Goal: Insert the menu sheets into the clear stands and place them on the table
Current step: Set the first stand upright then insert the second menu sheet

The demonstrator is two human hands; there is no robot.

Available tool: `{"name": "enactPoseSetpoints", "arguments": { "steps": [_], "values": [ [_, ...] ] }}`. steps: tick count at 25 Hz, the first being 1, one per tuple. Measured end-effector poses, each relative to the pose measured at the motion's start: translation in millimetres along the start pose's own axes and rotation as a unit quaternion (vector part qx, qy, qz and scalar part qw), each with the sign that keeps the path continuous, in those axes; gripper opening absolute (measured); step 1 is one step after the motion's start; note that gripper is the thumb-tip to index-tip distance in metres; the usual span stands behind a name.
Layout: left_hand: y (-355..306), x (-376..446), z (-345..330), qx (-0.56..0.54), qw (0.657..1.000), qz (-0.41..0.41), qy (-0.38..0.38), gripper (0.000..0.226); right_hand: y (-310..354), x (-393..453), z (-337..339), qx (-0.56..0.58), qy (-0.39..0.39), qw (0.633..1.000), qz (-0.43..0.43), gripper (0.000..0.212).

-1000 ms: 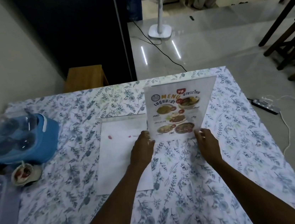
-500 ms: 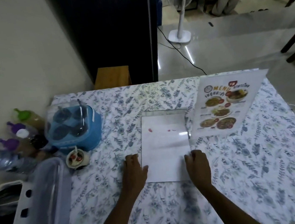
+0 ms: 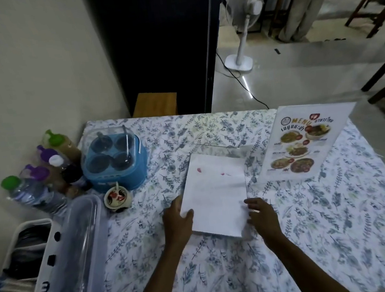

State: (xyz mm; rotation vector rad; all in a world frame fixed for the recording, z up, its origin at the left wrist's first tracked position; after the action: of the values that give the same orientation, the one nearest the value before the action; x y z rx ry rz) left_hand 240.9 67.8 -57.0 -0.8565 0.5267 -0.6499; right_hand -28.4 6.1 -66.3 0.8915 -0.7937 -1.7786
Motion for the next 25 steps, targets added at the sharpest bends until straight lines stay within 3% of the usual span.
{"name": "enactPoseSetpoints", "arguments": {
  "steps": [4,11,16,25],
  "values": [
    [-25.2,-7.2,27.9,-0.068,0.998,0.000,-0.016,0.041,27.5,4.3,26.5,0.042,0.043,0.998,0.030,0.051],
    [-73.9,-45.1,54.6,-0.112,0.990,-0.065,-0.060,0.051,69.6,-3.6,64.3,0.146,0.069,0.986,0.038,0.040],
    [-106.3,-68.0,71.0,-0.103,0.981,-0.133,-0.101,0.058,93.7,-3.1,82.7,0.146,0.069,0.982,0.094,0.016],
    [-135.2,-55.3,88.2,-0.089,0.967,-0.191,-0.144,0.035,130.9,2.9,92.8,0.060,0.027,0.975,0.212,0.011]
  ]
}}
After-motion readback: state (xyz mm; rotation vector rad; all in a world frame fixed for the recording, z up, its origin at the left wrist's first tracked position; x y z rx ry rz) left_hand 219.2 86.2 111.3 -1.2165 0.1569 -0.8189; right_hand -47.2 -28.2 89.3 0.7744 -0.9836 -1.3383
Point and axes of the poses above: each hand's wrist, its own x-axis towards the middle knuckle, its own z-axis out of the back of the hand, y = z × x, the point moved 5 cm from there along x, towards the middle knuckle, and after that the axes turned 15 degrees about -y, right-handed, at the moved point
